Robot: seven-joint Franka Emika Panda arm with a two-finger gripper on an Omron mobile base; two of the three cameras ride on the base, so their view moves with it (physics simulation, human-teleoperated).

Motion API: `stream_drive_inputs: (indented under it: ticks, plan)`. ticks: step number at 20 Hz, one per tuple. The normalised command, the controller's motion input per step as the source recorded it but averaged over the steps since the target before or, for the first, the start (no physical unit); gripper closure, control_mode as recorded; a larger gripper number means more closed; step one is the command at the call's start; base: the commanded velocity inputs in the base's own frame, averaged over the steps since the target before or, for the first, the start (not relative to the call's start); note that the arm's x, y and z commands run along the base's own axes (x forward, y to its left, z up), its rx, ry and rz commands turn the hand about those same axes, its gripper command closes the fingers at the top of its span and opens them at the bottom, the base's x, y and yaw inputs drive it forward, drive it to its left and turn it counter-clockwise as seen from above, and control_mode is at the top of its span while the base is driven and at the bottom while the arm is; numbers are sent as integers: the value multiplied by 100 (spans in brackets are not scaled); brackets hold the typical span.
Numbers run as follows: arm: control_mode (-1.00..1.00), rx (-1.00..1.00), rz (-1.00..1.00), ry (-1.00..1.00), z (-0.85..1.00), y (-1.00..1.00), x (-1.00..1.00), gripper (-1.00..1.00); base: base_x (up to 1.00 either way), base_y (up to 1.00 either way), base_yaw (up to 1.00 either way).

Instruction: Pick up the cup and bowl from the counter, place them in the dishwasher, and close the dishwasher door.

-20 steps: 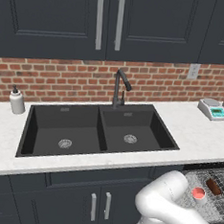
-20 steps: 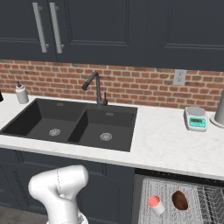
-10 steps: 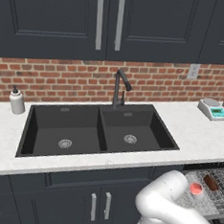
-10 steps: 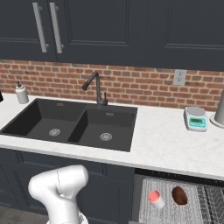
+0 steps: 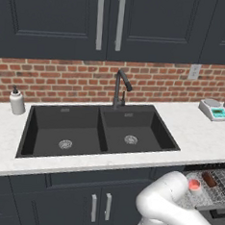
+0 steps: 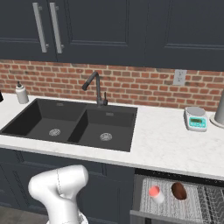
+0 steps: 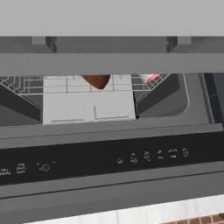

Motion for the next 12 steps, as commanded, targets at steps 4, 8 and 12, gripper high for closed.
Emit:
stream_drive_inputs:
  ticks: [4,8,12]
  plan:
    - [-100,0,8,-13,-16,12,92,-100,0,0,0]
    - [-100,0,6,-14,-16,13,81,-100,0,0,0]
    - [-100,0,5,-12,-18,17,73,-100,0,0,0]
